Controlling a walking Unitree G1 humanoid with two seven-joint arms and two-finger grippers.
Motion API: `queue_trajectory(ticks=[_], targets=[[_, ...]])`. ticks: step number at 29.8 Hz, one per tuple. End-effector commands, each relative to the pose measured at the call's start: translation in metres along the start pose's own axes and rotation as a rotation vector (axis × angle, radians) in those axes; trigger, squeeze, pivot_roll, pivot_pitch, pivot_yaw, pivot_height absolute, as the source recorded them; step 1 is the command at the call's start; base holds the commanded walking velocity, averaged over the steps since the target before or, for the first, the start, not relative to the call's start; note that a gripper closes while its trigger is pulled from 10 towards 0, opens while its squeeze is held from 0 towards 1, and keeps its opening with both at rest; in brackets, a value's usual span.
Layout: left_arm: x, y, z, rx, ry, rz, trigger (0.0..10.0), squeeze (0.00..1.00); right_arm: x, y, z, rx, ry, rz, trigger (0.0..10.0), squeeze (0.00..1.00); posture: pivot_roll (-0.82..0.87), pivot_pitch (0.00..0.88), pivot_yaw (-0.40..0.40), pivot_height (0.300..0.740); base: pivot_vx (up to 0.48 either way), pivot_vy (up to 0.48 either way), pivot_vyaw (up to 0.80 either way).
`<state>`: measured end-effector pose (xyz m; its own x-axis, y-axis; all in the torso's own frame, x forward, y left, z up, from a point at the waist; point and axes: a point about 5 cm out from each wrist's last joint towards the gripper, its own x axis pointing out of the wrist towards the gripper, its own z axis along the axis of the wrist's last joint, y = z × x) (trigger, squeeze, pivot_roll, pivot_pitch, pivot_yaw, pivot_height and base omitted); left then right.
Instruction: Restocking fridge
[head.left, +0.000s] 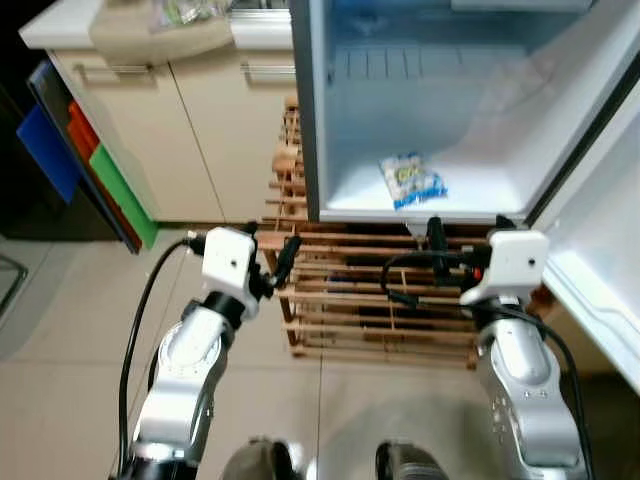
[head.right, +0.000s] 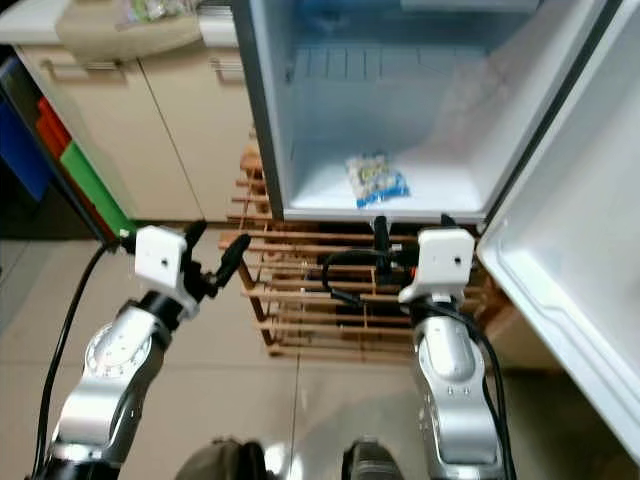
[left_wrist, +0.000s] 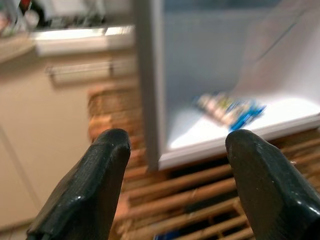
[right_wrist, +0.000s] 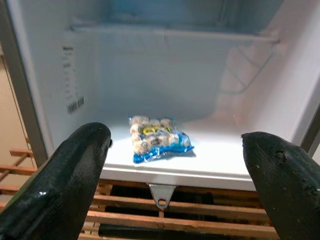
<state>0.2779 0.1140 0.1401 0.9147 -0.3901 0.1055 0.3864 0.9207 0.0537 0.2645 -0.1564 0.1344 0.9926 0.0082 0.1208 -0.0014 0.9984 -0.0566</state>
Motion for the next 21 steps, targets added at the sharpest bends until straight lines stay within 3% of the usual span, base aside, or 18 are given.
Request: queue_trajectory(ticks=[1, 10, 21], targets=[[0.012, -0.002, 0.010, 0.014, -0.031, -0.011, 10.0, 0.00, 0.006, 0.002, 0.004, 0.004, -0.030, 0.004, 10.0, 0.00, -0.10, 0.000, 0.058, 0.740, 0.375, 0.300, 0.00], [0.031, 0.000, 0.028, 0.045, -0.055, -0.054, 10.0, 0.00, 0.015, 0.002, 0.000, 0.003, -0.044, -0.002, 10.0, 0.00, -0.11, 0.000, 0.067, 0.740, 0.384, 0.286, 0.00], [0.039, -0.011, 0.027, 0.017, -0.035, -0.104, 10.0, 0.00, 0.016, 0.003, -0.006, -0.007, -0.035, 0.004, 10.0, 0.00, -0.12, 0.003, 0.070, 0.740, 0.406, 0.255, 0.00]])
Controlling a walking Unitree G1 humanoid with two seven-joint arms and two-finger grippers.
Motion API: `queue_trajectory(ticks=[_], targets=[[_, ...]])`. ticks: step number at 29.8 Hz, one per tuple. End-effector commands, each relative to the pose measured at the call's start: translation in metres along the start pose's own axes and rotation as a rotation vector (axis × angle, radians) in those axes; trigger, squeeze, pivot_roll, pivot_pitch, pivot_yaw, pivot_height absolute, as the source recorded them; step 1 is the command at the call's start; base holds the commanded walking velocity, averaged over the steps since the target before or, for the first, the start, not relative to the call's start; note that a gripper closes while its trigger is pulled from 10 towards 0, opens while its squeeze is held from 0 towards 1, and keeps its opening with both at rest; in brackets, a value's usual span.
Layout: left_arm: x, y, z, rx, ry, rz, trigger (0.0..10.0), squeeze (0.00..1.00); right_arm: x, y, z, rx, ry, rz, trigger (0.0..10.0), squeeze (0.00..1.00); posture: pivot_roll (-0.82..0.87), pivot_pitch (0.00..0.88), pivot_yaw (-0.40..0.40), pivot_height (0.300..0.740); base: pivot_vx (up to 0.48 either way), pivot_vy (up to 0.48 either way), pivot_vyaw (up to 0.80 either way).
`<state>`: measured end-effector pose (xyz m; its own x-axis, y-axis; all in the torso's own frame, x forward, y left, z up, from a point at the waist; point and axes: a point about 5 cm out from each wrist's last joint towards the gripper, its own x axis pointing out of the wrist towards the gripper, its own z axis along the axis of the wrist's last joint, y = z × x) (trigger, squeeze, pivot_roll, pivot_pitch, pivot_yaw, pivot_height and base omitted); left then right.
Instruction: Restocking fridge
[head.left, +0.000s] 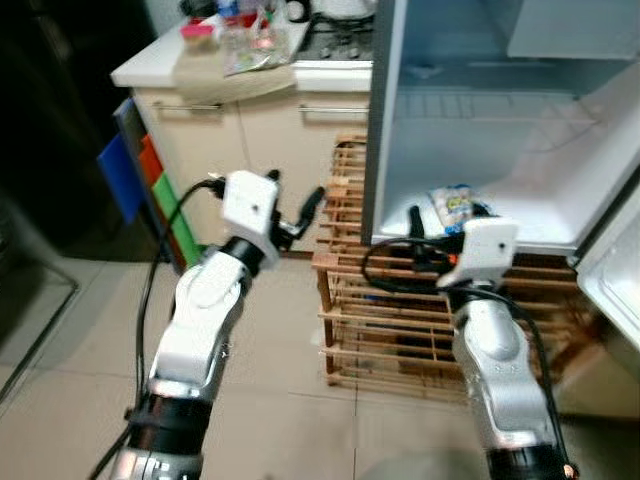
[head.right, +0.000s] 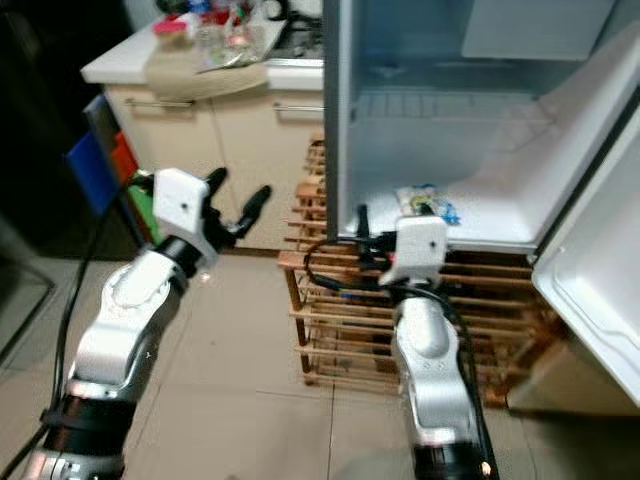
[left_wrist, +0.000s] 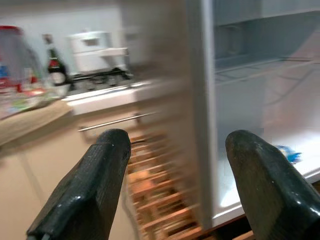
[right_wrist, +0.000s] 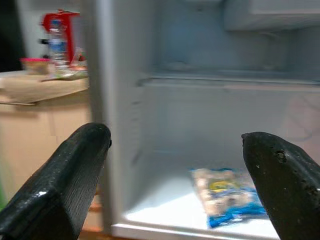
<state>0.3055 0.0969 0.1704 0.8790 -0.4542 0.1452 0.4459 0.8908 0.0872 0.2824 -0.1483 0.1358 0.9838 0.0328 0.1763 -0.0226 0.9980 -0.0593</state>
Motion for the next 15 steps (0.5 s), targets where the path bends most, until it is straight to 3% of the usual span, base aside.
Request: queue_trajectory(ticks=[1, 6, 8, 12, 15], targets=[[0.005, -0.008, -0.001, -0.016, 0.013, -0.042, 10.0, 0.00, -0.003, -0.005, -0.007, -0.005, 0.034, -0.018, 10.0, 0.00, -0.12, 0.003, 0.070, 0.740, 0.409, 0.247, -0.80], [0.006, -0.013, -0.004, -0.011, 0.038, -0.062, 10.0, 0.00, -0.006, -0.011, -0.011, -0.025, 0.056, -0.039, 10.0, 0.00, -0.12, 0.012, 0.076, 0.740, 0.409, 0.048, -0.80], [0.007, -0.013, -0.008, -0.019, 0.065, -0.056, 10.0, 0.00, -0.007, -0.011, -0.012, -0.036, 0.050, -0.032, 10.0, 0.00, -0.12, 0.013, 0.077, 0.740, 0.000, 0.000, -0.80], [-0.002, -0.004, -0.020, -0.168, 0.105, 0.023, 10.0, 0.00, -0.009, -0.006, -0.012, -0.041, 0.056, 0.006, 10.0, 0.00, -0.13, 0.019, 0.069, 0.740, 0.000, 0.000, 0.00], [-0.021, 0.004, -0.040, -0.167, 0.165, 0.093, 10.0, 0.00, -0.014, -0.009, -0.014, -0.041, 0.079, 0.019, 10.0, 0.00, -0.14, 0.038, 0.025, 0.740, 0.000, 0.000, 0.00]])
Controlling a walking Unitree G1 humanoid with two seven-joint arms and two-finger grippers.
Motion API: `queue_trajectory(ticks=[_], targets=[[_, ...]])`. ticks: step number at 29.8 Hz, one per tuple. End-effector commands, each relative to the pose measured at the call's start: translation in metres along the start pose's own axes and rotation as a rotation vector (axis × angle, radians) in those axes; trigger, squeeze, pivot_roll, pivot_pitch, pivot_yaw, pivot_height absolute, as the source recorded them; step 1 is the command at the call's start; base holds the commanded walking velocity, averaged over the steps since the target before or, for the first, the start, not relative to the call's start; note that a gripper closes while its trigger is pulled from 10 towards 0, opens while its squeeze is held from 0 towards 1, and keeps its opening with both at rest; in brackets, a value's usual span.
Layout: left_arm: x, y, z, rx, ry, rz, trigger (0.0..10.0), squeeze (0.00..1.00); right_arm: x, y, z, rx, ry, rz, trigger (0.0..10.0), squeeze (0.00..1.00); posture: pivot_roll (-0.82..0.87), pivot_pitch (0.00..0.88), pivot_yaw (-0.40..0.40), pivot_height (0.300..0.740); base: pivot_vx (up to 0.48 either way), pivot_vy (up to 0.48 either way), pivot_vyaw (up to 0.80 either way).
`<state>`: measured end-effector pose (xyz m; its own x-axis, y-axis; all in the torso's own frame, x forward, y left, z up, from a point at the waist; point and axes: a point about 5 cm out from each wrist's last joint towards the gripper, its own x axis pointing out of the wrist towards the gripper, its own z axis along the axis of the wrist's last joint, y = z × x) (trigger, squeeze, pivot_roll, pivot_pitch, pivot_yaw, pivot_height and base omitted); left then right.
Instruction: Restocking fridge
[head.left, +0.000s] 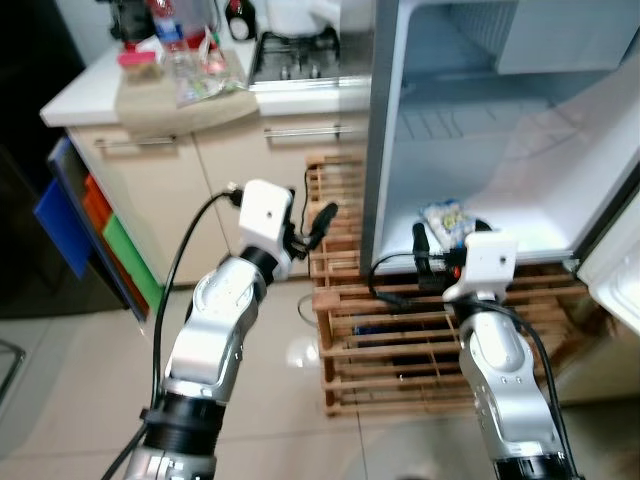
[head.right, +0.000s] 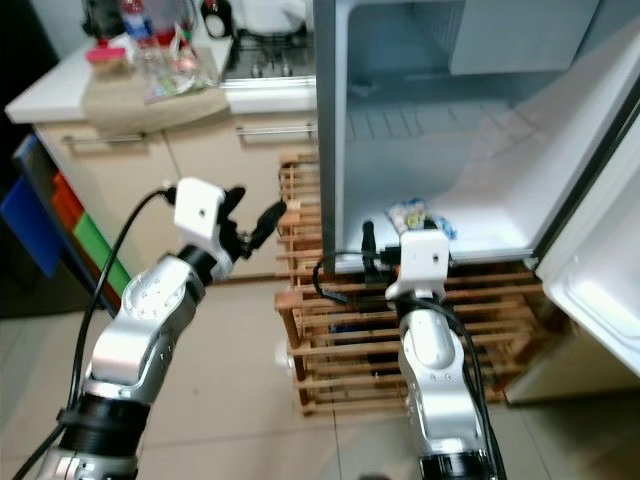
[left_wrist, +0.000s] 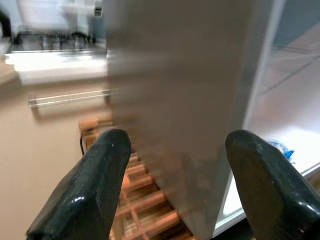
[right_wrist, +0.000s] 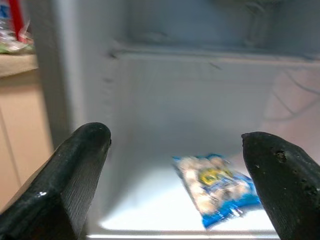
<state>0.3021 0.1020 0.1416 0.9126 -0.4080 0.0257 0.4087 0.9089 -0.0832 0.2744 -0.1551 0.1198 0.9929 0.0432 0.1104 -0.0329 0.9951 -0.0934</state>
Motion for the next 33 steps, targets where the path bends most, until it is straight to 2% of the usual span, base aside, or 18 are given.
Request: queue_trajectory(ticks=[1, 2, 4, 5, 6, 7, 8, 9, 10, 12, 15, 18, 24, 29, 33], targets=[[-0.009, 0.006, -0.012, -0.002, 0.042, 0.040, 10.0, 0.00, -0.003, -0.003, 0.000, -0.008, 0.014, 0.004, 10.0, 0.00, -0.14, 0.038, 0.025, 0.740, 0.000, 0.000, 0.00], [-0.022, 0.011, -0.027, 0.051, 0.097, 0.082, 10.0, 0.00, -0.010, -0.010, -0.008, -0.009, 0.055, 0.009, 10.0, 0.00, -0.14, 0.039, 0.001, 0.740, 0.000, 0.000, 0.00], [-0.027, 0.012, -0.030, 0.071, 0.113, 0.091, 10.0, 0.00, -0.013, -0.012, -0.011, -0.009, 0.070, 0.009, 10.0, 0.00, -0.14, 0.039, 0.001, 0.740, 0.000, 0.000, 0.00], [-0.049, 0.014, -0.042, 0.130, 0.154, 0.092, 10.0, 0.00, -0.029, -0.025, -0.022, -0.018, 0.126, -0.014, 10.0, 0.00, -0.13, 0.036, -0.032, 0.740, 0.000, 0.000, 0.00], [-0.059, 0.016, -0.046, 0.141, 0.167, 0.092, 10.0, 0.00, -0.036, -0.030, -0.025, -0.021, 0.148, -0.027, 10.0, 0.00, -0.13, 0.036, -0.035, 0.740, 0.000, 0.000, 0.00], [-0.059, 0.016, -0.046, 0.141, 0.167, 0.092, 10.0, 0.00, -0.036, -0.030, -0.025, -0.021, 0.148, -0.027, 10.0, 0.00, -0.13, 0.036, -0.035, 0.740, 0.000, 0.000, 0.00], [-0.068, 0.018, -0.048, 0.126, 0.178, 0.099, 10.0, 0.00, -0.044, -0.036, -0.028, -0.021, 0.170, -0.040, 10.0, 0.00, -0.12, 0.033, -0.037, 0.740, 0.000, 0.000, 0.00], [-0.077, 0.021, -0.044, 0.090, 0.148, 0.130, 10.0, 0.00, -0.055, -0.042, -0.032, -0.039, 0.195, -0.044, 10.0, 0.00, -0.12, 0.028, -0.035, 0.740, 0.000, -0.420, 0.00], [-0.079, 0.022, -0.041, 0.089, 0.137, 0.139, 10.0, 0.00, -0.058, -0.044, -0.033, -0.045, 0.200, -0.043, 10.0, 0.00, -0.12, 0.028, -0.035, 0.740, 0.000, -0.420, 0.00], [-0.076, 0.022, -0.039, 0.090, 0.123, 0.138, 10.0, 0.00, -0.058, -0.045, -0.034, -0.048, 0.202, -0.044, 10.0, 0.00, -0.12, 0.026, -0.034, 0.740, 0.000, -0.418, 0.00], [-0.055, 0.014, -0.029, 0.102, 0.078, 0.095, 10.0, 0.00, -0.050, -0.042, -0.034, -0.046, 0.188, -0.041, 10.0, 0.00, -0.12, 0.014, -0.018, 0.740, 0.000, -0.416, 0.00], [-0.046, 0.010, -0.025, 0.101, 0.060, 0.068, 10.0, 0.00, -0.042, -0.036, -0.031, -0.044, 0.163, -0.032, 10.0, 0.00, -0.13, 0.008, -0.005, 0.740, 0.080, -0.415, 0.00], [-0.039, 0.007, -0.022, 0.068, 0.055, 0.054, 10.0, 0.00, -0.034, -0.033, -0.025, -0.036, 0.137, -0.026, 10.0, 0.00, -0.14, 0.002, 0.006, 0.740, 0.263, -0.399, 0.00], [-0.039, 0.006, -0.022, 0.060, 0.047, 0.060, 10.0, 0.00, -0.032, -0.032, -0.025, -0.038, 0.131, -0.019, 10.0, 0.00, -0.14, 0.001, 0.008, 0.740, 0.297, -0.373, 0.00], [-0.039, 0.011, -0.021, 0.060, 0.049, 0.086, 10.0, 0.00, -0.023, -0.027, -0.026, -0.027, 0.139, 0.020, 10.0, 0.00, -0.13, 0.013, 0.009, 0.740, 0.000, 0.000, 0.00]])
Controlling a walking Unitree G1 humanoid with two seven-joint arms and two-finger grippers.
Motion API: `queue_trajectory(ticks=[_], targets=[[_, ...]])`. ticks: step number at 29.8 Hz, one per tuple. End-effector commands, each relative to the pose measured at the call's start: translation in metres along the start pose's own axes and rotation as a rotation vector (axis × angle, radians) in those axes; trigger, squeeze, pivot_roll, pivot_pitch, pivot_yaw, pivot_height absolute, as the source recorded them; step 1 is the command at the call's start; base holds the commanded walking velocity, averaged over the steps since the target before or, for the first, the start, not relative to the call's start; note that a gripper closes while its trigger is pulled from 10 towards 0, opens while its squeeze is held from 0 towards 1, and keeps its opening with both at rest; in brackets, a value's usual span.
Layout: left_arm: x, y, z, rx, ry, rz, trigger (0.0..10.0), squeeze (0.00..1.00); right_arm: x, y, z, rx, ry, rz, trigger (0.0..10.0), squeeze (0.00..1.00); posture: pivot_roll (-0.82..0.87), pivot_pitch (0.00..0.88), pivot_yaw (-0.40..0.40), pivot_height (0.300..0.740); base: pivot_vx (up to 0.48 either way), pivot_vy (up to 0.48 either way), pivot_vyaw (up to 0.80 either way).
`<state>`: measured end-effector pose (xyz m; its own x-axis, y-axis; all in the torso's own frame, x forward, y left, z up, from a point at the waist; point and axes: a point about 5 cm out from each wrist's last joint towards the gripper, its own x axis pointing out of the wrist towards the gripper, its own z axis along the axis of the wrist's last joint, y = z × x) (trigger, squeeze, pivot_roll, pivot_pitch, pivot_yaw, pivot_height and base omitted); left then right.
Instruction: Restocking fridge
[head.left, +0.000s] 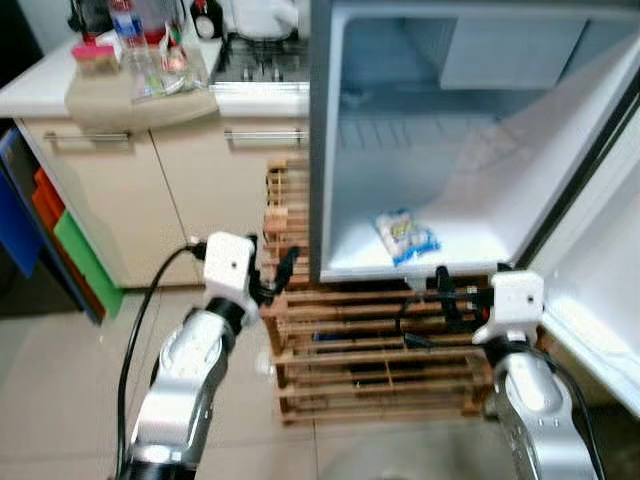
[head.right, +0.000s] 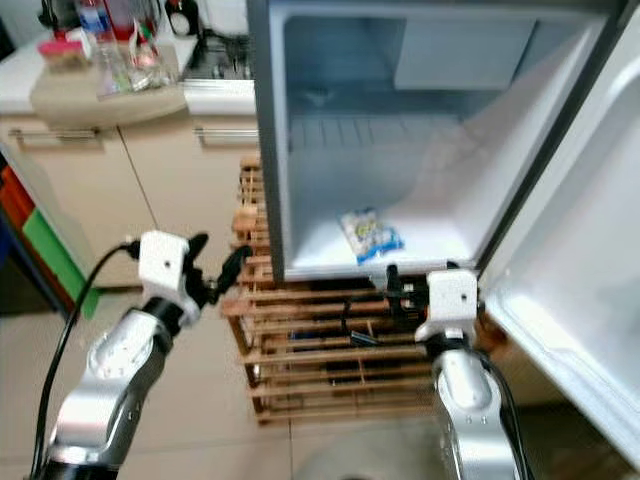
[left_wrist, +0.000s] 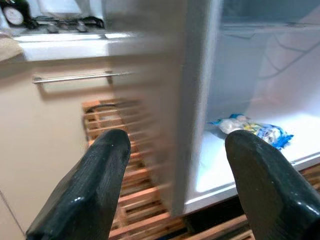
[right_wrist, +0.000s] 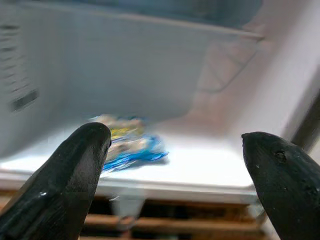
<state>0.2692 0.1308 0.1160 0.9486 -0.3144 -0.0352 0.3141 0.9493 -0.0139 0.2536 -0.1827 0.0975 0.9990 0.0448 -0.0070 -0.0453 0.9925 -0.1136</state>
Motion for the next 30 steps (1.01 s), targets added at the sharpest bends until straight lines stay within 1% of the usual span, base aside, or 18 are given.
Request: queue_trajectory(ticks=[1, 6, 7, 9, 11, 13, 14, 16, 17, 18, 19, 21, 23, 24, 26, 28, 29, 30], targets=[[0.003, -0.004, 0.004, -0.006, -0.009, -0.022, 10.0, 0.00, 0.004, -0.001, -0.004, -0.004, 0.024, 0.018, 10.0, 0.00, -0.13, 0.013, 0.009, 0.740, 0.000, 0.000, 0.00], [0.005, -0.002, 0.005, 0.044, 0.004, -0.038, 10.0, 0.00, 0.014, 0.007, -0.006, 0.020, 0.044, 0.041, 10.0, 0.00, -0.11, 0.030, 0.007, 0.740, 0.000, 0.000, 0.00], [0.006, 0.000, 0.004, 0.075, 0.017, -0.041, 10.0, 0.00, 0.019, 0.014, -0.008, 0.042, 0.065, 0.053, 10.0, 0.00, -0.09, 0.047, 0.008, 0.740, 0.000, 0.000, 0.00], [0.006, 0.000, 0.006, 0.084, 0.016, -0.044, 10.0, 0.00, 0.024, 0.023, -0.013, 0.057, 0.088, 0.063, 10.0, 0.00, -0.08, 0.061, 0.011, 0.740, 0.000, 0.000, 0.00], [0.005, -0.003, 0.010, 0.102, 0.013, -0.066, 10.0, 0.00, 0.029, 0.033, -0.019, 0.047, 0.123, 0.058, 10.0, 0.00, -0.04, 0.098, 0.018, 0.740, 0.000, 0.000, 0.00], [0.005, -0.006, 0.014, 0.092, 0.010, -0.098, 10.0, 0.00, 0.035, 0.037, -0.024, 0.011, 0.151, 0.022, 10.0, 0.00, -0.03, 0.106, 0.022, 0.740, 0.000, 0.000, 0.00], [0.004, -0.009, 0.020, 0.025, -0.016, -0.123, 10.0, 0.00, 0.041, 0.039, -0.026, -0.005, 0.167, -0.008, 10.0, 0.00, -0.01, 0.129, 0.032, 0.740, 0.000, 0.000, 0.00], [-0.001, -0.019, 0.027, -0.053, -0.065, -0.220, 10.0, 0.00, 0.046, 0.044, -0.025, -0.024, 0.155, -0.025, 10.0, 0.00, 0.01, 0.152, 0.041, 0.740, 0.000, 0.000, 0.00], [-0.002, -0.023, 0.026, -0.026, -0.050, -0.269, 10.0, 0.00, 0.051, 0.045, -0.022, -0.039, 0.140, -0.044, 10.0, 0.00, 0.03, 0.175, 0.047, 0.740, 0.000, 0.000, 0.00], [-0.005, -0.028, 0.023, 0.033, -0.021, -0.335, 10.0, 0.00, 0.057, 0.047, -0.018, -0.065, 0.122, -0.072, 10.0, 0.00, 0.05, 0.197, 0.054, 0.740, 0.000, 0.000, 0.00], [-0.005, -0.028, 0.023, 0.033, -0.021, -0.335, 10.0, 0.00, 0.057, 0.047, -0.018, -0.065, 0.122, -0.072, 10.0, 0.00, 0.05, 0.197, 0.054, 0.740, 0.000, 0.000, 0.00], [-0.014, -0.035, 0.023, 0.038, -0.002, -0.429, 10.0, 0.00, 0.064, 0.044, -0.012, -0.103, 0.106, -0.118, 10.0, 0.00, 0.06, 0.230, 0.065, 0.740, 0.000, 0.000, 0.00], [-0.019, -0.039, 0.024, 0.024, 0.015, -0.487, 10.0, 0.00, 0.071, 0.040, -0.008, -0.126, 0.090, -0.155, 10.0, 0.00, 0.07, 0.249, 0.071, 0.740, 0.000, 0.000, 0.00], [-0.021, -0.040, 0.025, 0.034, 0.023, -0.512, 10.0, 0.00, 0.075, 0.038, -0.004, -0.138, 0.073, -0.179, 10.0, 0.00, 0.08, 0.263, 0.076, 0.740, 0.000, 0.000, 0.00], [-0.025, -0.041, 0.028, 0.041, 0.026, -0.534, 10.0, 0.00, 0.080, 0.034, 0.003, -0.158, 0.042, -0.210, 10.0, 0.00, 0.08, 0.280, 0.081, 0.740, 0.000, 0.000, 0.00], [-0.032, -0.043, 0.030, 0.018, 0.036, -0.554, 10.0, 0.00, 0.084, 0.031, 0.013, -0.179, 0.001, -0.250, 10.0, 0.00, 0.08, 0.294, 0.084, 0.740, 0.000, 0.000, 0.00], [-0.038, -0.045, 0.027, 0.004, 0.057, -0.566, 10.0, 0.00, 0.089, 0.033, 0.017, -0.190, -0.010, -0.251, 10.0, 0.00, 0.08, 0.311, 0.086, 0.740, 0.000, 0.000, 0.00], [-0.040, -0.046, 0.026, -0.002, 0.064, -0.567, 10.0, 0.00, 0.090, 0.034, 0.018, -0.193, -0.012, -0.250, 10.0, 0.00, 0.08, 0.311, 0.086, 0.740, 0.000, 0.000, 0.00]])
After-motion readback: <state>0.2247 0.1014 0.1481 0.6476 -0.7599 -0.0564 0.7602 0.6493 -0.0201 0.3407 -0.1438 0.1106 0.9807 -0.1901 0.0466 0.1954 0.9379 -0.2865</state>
